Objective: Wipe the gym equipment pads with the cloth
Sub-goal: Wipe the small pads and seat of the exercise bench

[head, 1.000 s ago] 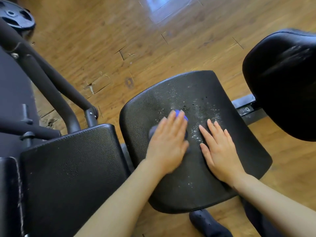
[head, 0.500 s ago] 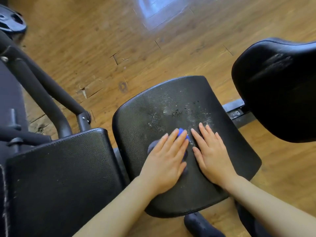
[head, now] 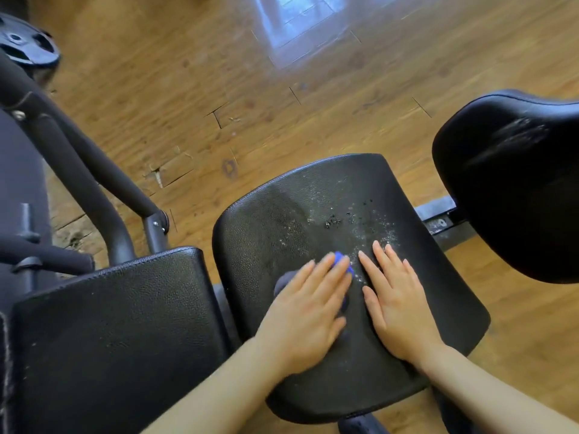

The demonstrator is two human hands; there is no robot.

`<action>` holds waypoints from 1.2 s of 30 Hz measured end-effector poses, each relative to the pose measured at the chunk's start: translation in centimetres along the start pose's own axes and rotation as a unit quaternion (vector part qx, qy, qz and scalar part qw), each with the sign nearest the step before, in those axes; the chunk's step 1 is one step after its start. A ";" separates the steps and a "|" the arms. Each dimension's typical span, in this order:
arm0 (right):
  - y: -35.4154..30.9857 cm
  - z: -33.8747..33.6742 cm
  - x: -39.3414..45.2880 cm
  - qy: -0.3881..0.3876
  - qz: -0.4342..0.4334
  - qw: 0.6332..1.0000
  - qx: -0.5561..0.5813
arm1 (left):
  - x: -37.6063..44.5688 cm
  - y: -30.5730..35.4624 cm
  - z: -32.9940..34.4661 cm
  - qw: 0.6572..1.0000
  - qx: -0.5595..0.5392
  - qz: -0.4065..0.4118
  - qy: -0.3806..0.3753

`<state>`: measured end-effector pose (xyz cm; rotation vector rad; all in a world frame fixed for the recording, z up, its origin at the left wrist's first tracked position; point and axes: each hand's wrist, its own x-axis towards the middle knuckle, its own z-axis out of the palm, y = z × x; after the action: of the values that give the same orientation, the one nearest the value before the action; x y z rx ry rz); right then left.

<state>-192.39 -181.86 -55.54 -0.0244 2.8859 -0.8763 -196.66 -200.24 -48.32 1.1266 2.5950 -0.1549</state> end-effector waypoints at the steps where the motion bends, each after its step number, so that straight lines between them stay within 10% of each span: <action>1: 0.0 0.0 0.0 -0.001 0.001 1.000 0.000 | -1.0 -0.6 0.0 0.999 0.007 0.041 -0.005; 9: -0.2 0.0 0.0 -0.004 0.007 1.000 0.003 | 8.7 -8.7 -1.7 0.975 0.042 -0.217 0.006; 15: -0.4 -1.0 0.4 -0.008 0.027 0.997 0.070 | 5.5 -2.0 -0.8 0.995 -0.077 -0.067 0.011; 24: -9.3 -1.5 7.6 0.053 -0.022 0.983 0.175 | 0.7 -9.6 -2.6 0.958 -0.028 -0.267 0.098; 36: -7.7 1.3 8.3 0.000 -0.039 0.998 -0.046 | 1.4 -8.4 -0.3 0.953 0.024 -0.290 0.090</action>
<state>-200.60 -189.43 -53.23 -0.1467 2.9417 -0.7544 -203.74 -204.96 -48.66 0.3690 3.0291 -0.2518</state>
